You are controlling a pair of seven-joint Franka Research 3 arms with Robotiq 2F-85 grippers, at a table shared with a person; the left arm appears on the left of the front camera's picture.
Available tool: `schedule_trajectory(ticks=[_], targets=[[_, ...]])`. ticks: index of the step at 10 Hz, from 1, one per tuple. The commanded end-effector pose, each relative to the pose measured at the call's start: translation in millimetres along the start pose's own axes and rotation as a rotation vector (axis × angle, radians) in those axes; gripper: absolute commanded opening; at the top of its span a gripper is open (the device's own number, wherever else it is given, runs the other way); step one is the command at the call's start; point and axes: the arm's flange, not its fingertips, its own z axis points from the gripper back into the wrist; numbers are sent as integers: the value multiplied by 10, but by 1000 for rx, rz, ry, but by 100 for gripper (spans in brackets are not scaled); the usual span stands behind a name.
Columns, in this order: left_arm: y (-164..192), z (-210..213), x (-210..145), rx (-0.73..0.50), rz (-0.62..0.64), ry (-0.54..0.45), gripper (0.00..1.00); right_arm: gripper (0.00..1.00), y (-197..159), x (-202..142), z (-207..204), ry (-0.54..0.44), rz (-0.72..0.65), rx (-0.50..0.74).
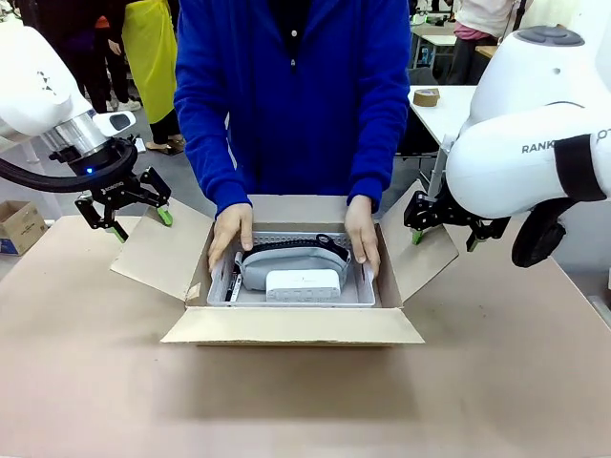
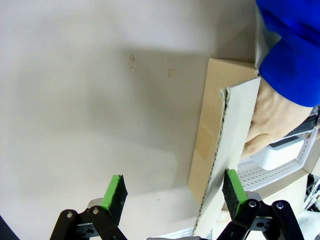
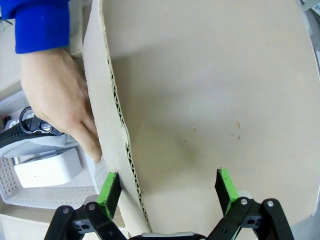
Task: Pack the gift set into the box.
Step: Lift both hands away from the flaps of the Package Box.
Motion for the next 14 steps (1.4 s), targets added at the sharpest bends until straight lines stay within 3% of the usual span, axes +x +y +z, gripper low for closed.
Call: schedule_trajectory(ticks=[1,7,8,9,10,11,12,14], targets=[[-13,14,-25,17,9,-7,100,100,39,46,5,-11,-12,-27],[0,0,0,0,0,0,100,100,0,0,0,0,0,0],[280,589,-89,-283,-131,175,100,100,-384,60,395,-6,-77,187],[723,1013,-167,-568,-254,333,100,100,-952,83,747,42,-122,467],[1229,1263,-243,-896,-357,426,100,100,-1548,31,986,99,-136,756],[1759,1303,-340,-1157,-400,366,100,100,-2147,-79,998,139,-263,890],[2151,1243,-381,-1322,-368,295,100,100,-2576,-186,847,252,-411,932],[2743,1038,-294,-1583,-206,278,100,100,-3239,-418,377,292,-743,1109]])
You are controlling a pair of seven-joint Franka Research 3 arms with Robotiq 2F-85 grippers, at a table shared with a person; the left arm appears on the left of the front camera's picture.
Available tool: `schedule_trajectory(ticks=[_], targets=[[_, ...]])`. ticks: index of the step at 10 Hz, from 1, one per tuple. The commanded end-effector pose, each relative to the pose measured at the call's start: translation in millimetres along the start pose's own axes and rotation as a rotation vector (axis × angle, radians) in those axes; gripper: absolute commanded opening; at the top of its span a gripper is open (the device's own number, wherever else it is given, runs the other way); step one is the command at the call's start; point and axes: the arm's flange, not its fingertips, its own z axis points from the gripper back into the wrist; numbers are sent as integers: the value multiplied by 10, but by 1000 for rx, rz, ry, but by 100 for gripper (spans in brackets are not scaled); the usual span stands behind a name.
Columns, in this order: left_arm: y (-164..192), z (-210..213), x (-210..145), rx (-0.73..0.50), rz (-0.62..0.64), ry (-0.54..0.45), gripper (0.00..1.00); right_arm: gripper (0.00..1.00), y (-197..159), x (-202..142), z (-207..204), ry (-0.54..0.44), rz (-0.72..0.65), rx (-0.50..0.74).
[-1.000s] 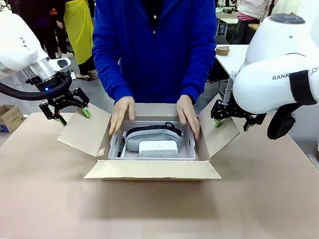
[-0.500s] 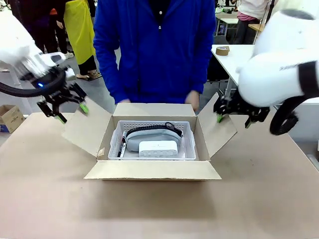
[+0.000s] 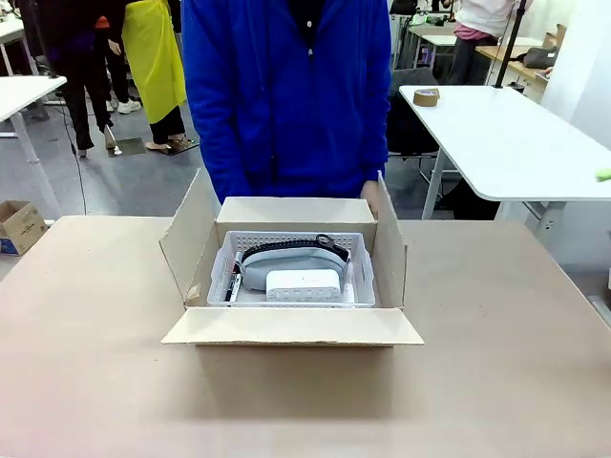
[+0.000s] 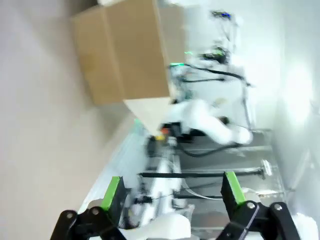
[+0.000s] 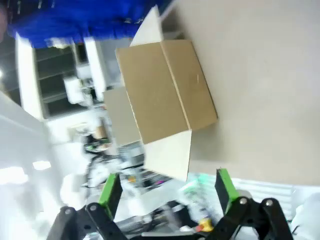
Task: Pack the gift set into the box.
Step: Lift both hands away from the flaps of the Package Box.
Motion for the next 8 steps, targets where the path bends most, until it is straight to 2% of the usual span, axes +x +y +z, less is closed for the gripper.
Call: schedule_trajectory(ticks=[1,2,8], targets=[[234,144,431,-497,312,-78,100,100,-548,183,-129,-159,-474,139],[0,0,0,0,0,0,100,100,0,0,0,0,0,0],[0,0,0,0,0,0,100,100,0,0,0,0,0,0]])
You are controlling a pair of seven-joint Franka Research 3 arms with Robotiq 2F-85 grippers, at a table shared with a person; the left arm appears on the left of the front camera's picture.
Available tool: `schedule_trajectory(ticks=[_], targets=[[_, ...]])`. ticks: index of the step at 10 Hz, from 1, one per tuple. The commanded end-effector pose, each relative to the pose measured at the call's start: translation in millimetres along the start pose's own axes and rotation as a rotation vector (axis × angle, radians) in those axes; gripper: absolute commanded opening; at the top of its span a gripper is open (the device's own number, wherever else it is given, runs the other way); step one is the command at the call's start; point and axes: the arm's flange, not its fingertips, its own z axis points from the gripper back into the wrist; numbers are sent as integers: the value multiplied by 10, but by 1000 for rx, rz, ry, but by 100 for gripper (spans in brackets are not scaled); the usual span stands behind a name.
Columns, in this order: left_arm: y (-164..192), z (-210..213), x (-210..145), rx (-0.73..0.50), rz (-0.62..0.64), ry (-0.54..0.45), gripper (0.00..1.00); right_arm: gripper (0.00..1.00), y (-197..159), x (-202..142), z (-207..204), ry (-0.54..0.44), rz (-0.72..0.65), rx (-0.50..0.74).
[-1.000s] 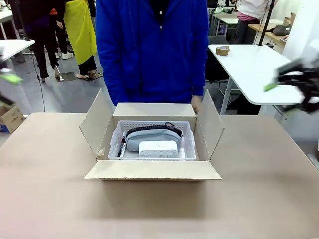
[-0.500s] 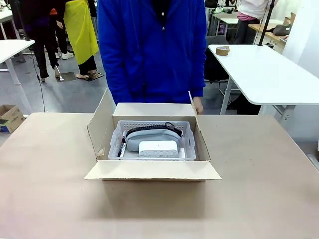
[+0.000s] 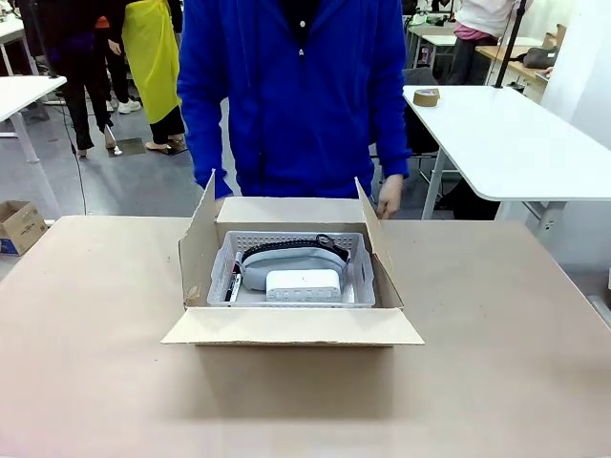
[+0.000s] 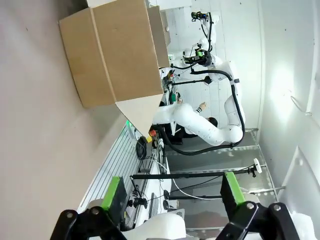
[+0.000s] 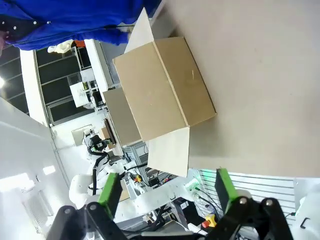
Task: Pack the gift set into the box.
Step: Press and hold the closed box until the human finishes sealing it.
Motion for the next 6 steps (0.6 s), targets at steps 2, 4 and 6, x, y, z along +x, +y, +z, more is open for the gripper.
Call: schedule_trajectory(ticks=[2,4,6], targets=[[42,9,-5,0,6,5,100,100,-47,17,20,-1,20,31],[42,9,-5,0,6,5,100,100,-47,17,20,-1,20,31],[42,9,-5,0,6,5,100,100,-47,17,20,-1,20,31]])
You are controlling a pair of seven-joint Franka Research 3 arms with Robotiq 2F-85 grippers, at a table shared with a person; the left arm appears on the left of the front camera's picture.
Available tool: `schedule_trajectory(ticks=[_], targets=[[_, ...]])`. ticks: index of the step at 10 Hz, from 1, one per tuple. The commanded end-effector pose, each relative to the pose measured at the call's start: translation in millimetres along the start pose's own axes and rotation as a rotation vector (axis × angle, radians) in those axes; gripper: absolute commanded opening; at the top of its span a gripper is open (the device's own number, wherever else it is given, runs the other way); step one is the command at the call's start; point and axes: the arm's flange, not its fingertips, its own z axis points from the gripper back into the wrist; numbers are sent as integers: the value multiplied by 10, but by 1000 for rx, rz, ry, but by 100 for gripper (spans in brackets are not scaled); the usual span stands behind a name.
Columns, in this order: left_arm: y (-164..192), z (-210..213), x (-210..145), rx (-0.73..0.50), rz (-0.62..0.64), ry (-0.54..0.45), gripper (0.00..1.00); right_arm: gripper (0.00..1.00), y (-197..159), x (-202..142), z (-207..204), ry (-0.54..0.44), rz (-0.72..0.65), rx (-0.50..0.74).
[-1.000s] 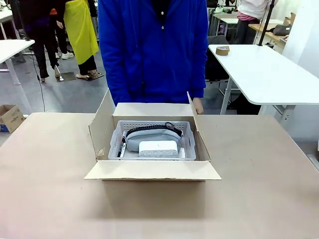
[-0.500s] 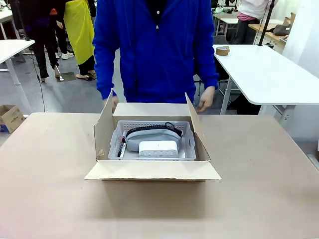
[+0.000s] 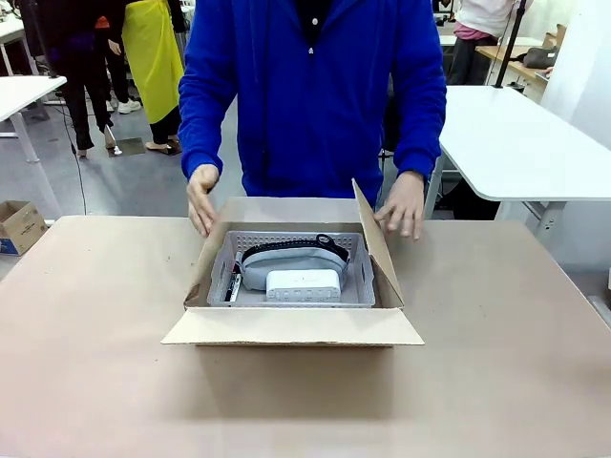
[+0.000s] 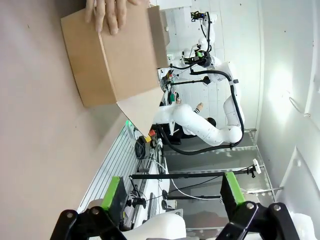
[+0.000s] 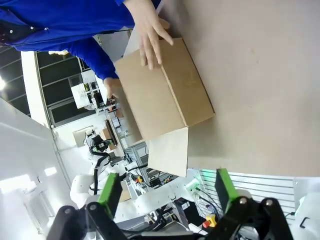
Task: Pack the gift set into the box.
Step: Press and hold the closed box until the human finishes sealing it.
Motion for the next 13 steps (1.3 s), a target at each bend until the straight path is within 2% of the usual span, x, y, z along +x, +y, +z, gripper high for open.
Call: schedule_trajectory(ticks=[1,13], targets=[[-15,13,-11,6,-3,4,100,100,-1,13,-14,2,27,27],[-15,13,-11,6,-3,4,100,100,-1,13,-14,2,27,27]])
